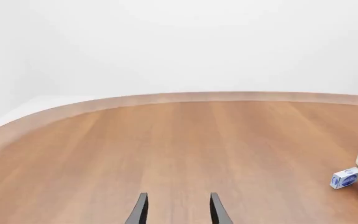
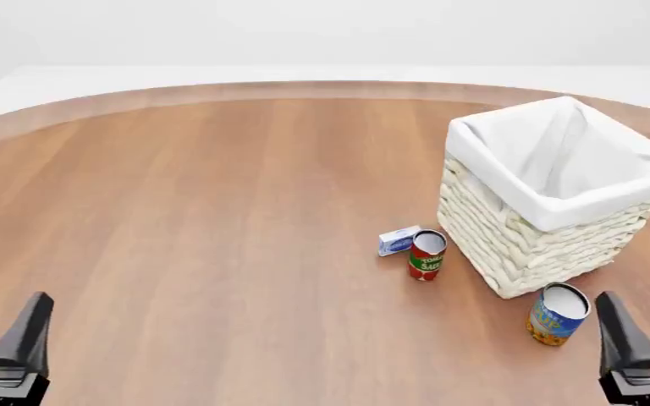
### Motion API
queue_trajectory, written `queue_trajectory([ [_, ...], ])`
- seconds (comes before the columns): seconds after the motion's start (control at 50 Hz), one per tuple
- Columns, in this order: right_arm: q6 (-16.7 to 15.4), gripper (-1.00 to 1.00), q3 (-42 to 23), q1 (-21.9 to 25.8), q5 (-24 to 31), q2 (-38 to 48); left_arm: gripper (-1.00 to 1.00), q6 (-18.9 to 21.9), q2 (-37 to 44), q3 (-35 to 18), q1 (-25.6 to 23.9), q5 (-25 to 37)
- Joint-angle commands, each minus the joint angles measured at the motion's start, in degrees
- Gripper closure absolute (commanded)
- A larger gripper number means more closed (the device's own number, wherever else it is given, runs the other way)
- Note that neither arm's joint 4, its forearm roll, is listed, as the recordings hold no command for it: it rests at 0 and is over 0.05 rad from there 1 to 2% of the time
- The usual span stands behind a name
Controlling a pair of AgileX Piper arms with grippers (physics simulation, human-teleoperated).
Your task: Pick up the ketchup, and put it in the basket.
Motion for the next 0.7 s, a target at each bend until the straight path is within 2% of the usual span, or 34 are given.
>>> queue_trajectory([
  [0.02, 0.0, -1.0, 0.02, 0.36, -3.37, 4.58, -1.0, 0.0, 0.26, -0.15, 0.0, -0.07],
  [0.12, 0.76, -1.0, 0.02, 0.41, -4.94, 6.48, -1.0, 0.0, 0.26, -0.15, 0.0, -0.07],
  [0.38, 0.0, -1.0, -0.01, 1.27, -0.96, 1.63, -1.0, 0.0, 0.26, -0.15, 0.0, -0.07],
  [0.56, -0.48, -1.0, -0.05, 4.01, 0.75, 0.02, -1.0, 0.0, 0.26, -0.15, 0.0, -0.07],
  [0.58, -0.48, -1.0, -0.24, 5.78, 0.81, -0.06, -1.0, 0.0, 0.26, -0.15, 0.0, -0.07],
  [0.7, -0.86, -1.0, -0.31, 8.04, 1.41, -1.04, -1.0, 0.0, 0.26, -0.15, 0.0, -0.07],
])
